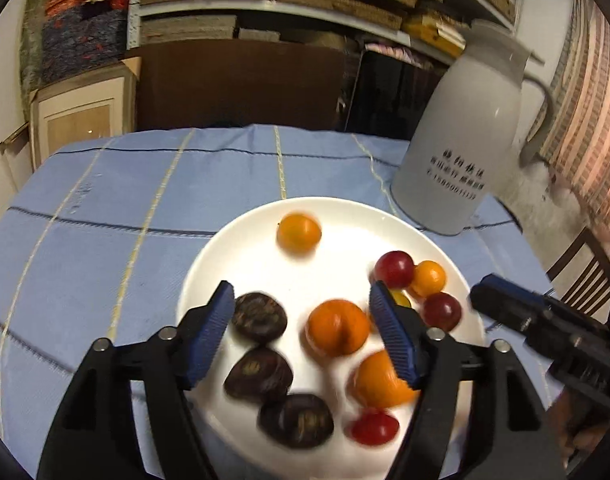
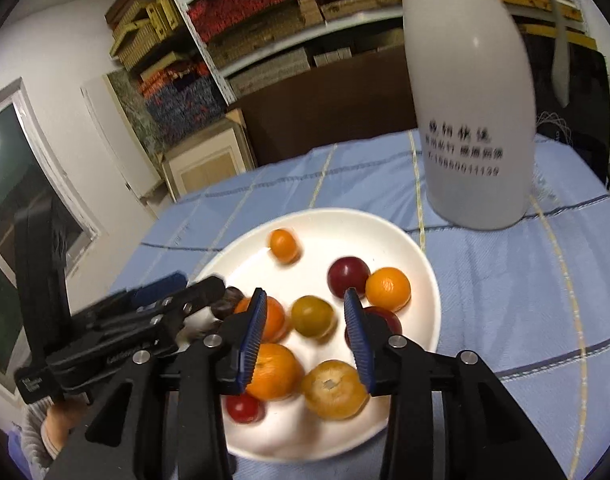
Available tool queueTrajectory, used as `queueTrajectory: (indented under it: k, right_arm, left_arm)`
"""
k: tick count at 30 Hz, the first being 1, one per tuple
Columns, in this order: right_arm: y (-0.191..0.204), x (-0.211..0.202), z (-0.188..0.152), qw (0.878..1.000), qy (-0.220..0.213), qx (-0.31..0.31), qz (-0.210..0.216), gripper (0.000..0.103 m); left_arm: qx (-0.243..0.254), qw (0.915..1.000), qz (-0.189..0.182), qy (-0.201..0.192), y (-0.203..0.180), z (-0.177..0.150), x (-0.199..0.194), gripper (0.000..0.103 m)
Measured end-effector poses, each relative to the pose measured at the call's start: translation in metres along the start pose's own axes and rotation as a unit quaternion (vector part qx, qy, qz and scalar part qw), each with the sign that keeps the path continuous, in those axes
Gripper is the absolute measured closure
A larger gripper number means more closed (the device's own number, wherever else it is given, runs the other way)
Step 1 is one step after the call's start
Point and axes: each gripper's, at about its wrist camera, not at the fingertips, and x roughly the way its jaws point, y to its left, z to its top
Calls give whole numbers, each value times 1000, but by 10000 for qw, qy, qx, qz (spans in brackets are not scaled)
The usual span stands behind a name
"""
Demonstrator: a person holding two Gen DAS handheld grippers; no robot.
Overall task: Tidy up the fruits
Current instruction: 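Release both held fruits onto the white plate with both tools, then move right tool to an orange while left tool reaches a dark fruit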
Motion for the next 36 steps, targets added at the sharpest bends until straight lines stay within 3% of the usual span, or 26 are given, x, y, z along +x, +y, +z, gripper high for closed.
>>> queueTrajectory:
  k: [2,5,10,16,21,28,36]
  right_arm:
    - [5,-15,-2,9999,-112,-18,17,51]
    - [13,-36,-11,9997,-163,-118,98,51]
    - [18,-60,-49,9997,-87,-182,103,50]
    - [1,-73,-106,9998,132,-34,-127,44]
    - [-9,-86,-122,9997,98,152,-161,39]
    - [-12,-91,-129,9996,87,210,-184,35]
    - [-7,-93,-129,9997,78,138,-160,32]
  left_arm:
    - [-15,10000,62,-33,1,-7,-15,31]
    - [15,9998,194,-85,0,-21,-39,30]
    - [-23,9996,259,-146,0,-70,-77,22]
    - [-112,9994,328,-65,3,-133,-104,21]
    - [65,9996,276,-71,-7,-165,-121,18]
    - [625,9977,241,83,-34,-183,-120,17]
    - [788,9960,277,307,-41,-183,-107,12]
